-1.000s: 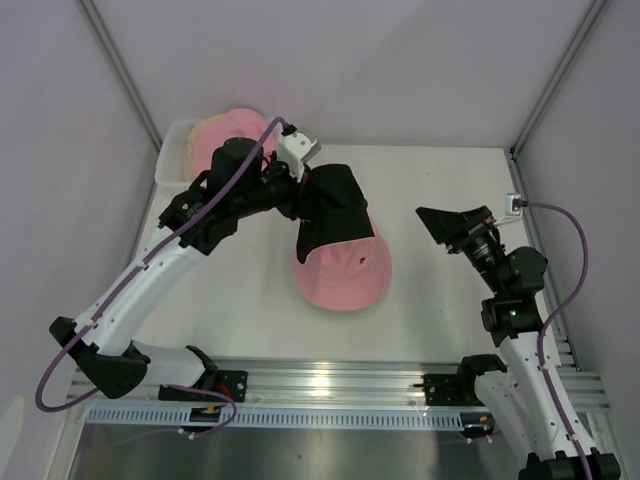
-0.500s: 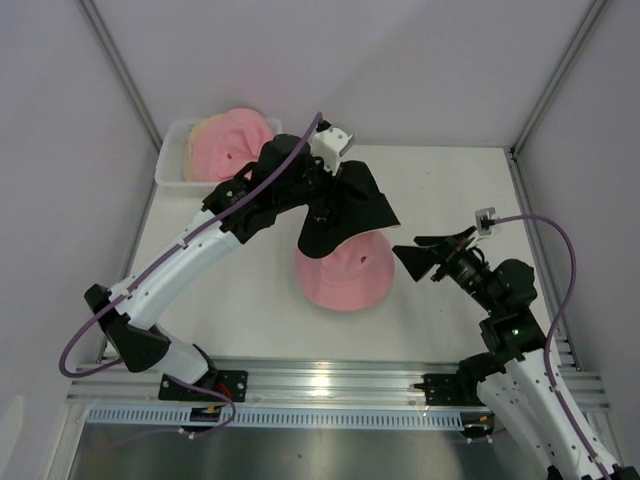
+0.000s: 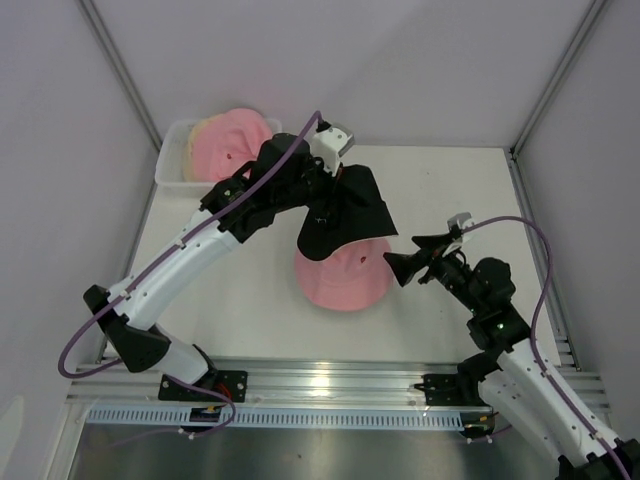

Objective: Stack the hats

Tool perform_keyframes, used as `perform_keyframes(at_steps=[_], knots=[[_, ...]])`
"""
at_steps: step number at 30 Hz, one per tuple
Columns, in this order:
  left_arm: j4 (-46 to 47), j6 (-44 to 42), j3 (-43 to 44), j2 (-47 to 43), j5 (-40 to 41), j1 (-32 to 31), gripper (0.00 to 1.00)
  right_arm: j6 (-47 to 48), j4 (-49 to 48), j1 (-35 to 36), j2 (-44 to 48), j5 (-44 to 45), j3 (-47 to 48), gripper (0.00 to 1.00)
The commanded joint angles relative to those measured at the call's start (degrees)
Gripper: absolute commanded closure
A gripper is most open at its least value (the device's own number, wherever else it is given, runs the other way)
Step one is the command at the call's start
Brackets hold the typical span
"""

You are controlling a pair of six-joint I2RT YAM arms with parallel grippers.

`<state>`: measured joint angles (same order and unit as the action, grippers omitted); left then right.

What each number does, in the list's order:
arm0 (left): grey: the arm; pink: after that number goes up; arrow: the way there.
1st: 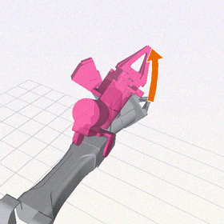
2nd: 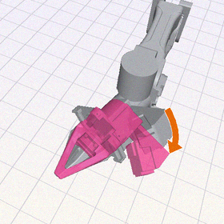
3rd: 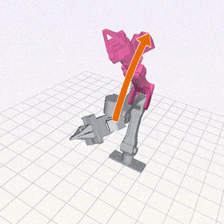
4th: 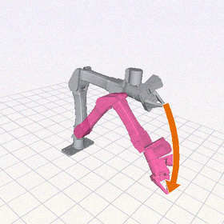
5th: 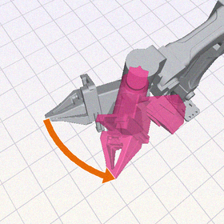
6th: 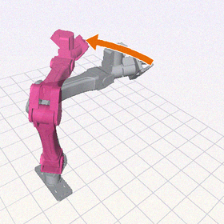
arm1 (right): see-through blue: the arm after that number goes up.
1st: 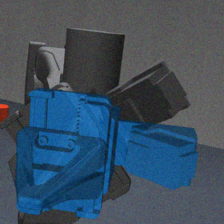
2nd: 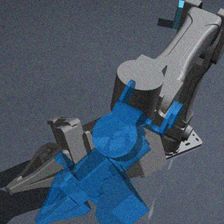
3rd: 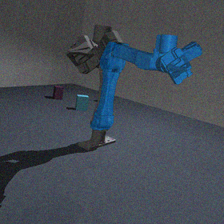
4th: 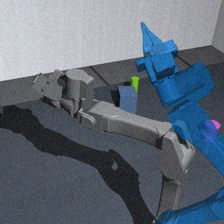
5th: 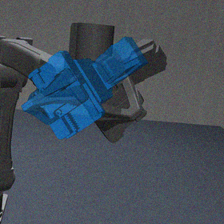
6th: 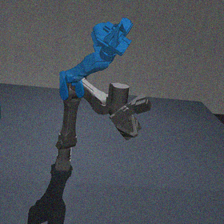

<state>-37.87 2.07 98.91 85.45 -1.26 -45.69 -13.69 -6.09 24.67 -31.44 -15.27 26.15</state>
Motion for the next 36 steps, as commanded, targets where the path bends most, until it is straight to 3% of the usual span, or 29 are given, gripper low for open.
perform_keyframes(at_steps=[1, 3, 9, 16, 23, 28, 32, 36], knots=[[0.8, 0.9, -1.1, -2.7, -1.7, -0.2, 0.99, 3.2, -10.7, 1.0, -4.5, -1.1, 3.4, 0.01], [0.8, 0.9, -1.4, -3.1, -1.7, -0.2, 0.99, 1.7, -16.2, 1.9, -7.9, -2.9, 3.7, 0.01], [0.5, 1.4, -2.3, -2.6, -1.1, -0.3, 0.99, 4.1, -19.4, 6.2, -13.6, 0.8, 6.9, 0.01], [0.9, 1.7, -3.2, -2.7, -2.3, -0.3, 0.99, 5.8, -21.4, 8.0, -14.4, 21.0, 6.9, 0.0], [1.3, -0.1, -6.8, -6.1, -4.9, -0.6, 0.99, 14.6, -11.7, 8.0, -16.8, 38.7, 12.0, 0.01], [-3.3, -5.0, -6.5, -6.0, -3.9, -2.5, 0.99, 16.5, -14.3, 8.0, -15.5, 37.4, 8.8, 0.0], [-2.1, -5.3, -9.7, -7.9, -6.5, -3.1, 0.99, 14.1, -16.1, 8.0, -15.1, 30.5, 6.9, 0.0], [-3.3, -6.7, -11.9, -8.6, -7.4, -3.3, 0.99, 8.5, -15.6, 7.9, -15.1, 35.0, 8.0, 0.01]])
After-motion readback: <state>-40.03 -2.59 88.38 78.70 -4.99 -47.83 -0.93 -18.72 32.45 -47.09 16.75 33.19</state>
